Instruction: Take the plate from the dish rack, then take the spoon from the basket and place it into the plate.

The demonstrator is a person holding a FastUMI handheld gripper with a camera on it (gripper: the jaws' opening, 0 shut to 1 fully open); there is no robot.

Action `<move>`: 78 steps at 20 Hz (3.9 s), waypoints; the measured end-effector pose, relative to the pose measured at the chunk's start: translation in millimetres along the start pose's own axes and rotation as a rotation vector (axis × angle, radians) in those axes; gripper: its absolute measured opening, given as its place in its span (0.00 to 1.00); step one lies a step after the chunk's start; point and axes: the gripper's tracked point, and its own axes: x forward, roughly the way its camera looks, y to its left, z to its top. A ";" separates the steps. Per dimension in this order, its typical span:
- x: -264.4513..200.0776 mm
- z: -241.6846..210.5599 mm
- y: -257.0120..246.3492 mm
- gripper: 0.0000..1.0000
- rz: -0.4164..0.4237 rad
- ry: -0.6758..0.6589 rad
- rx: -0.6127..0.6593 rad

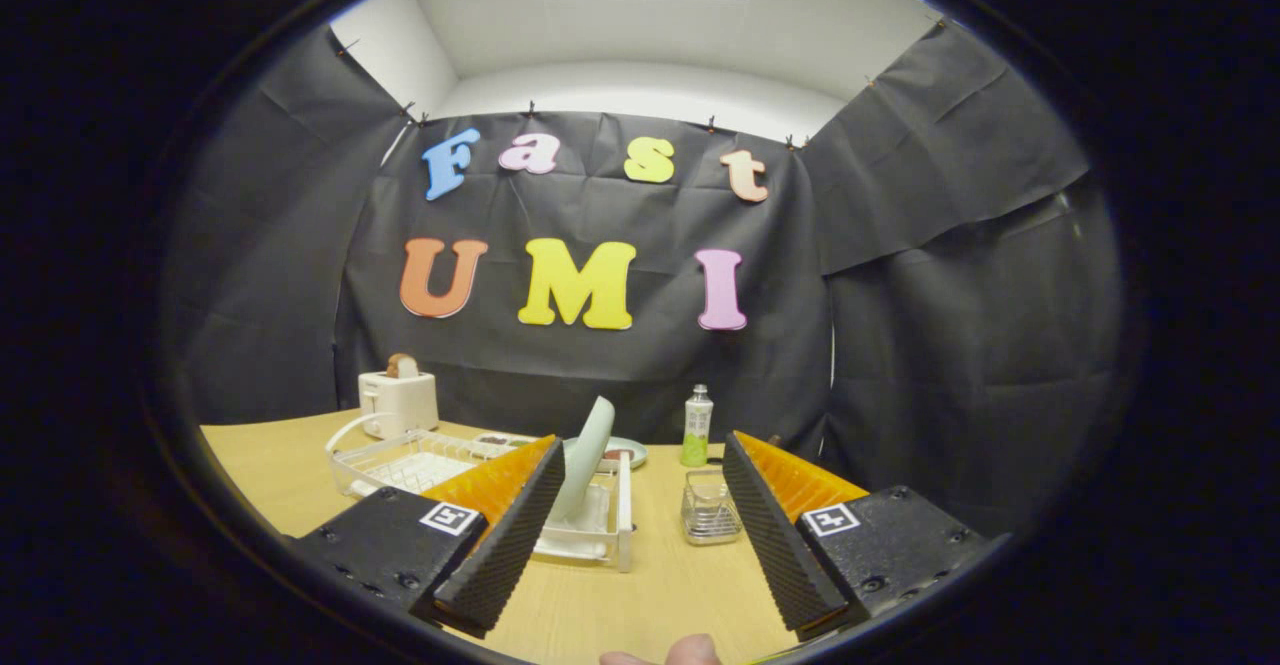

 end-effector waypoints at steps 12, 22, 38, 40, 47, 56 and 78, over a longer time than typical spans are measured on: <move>80.4 46.4 20.2 1.00 0.103 0.150 -0.036; 178.7 45.5 59.2 1.00 0.189 0.437 -0.008; 247.4 -34.0 64.5 0.86 0.100 0.839 0.086; 246.9 -39.5 67.9 0.81 0.096 0.868 0.102; 240.8 -42.3 72.8 0.39 -0.007 0.916 0.094; 245.5 -13.8 53.7 0.31 -0.189 0.921 0.031; 120.6 28.2 107.4 0.30 0.236 0.824 0.134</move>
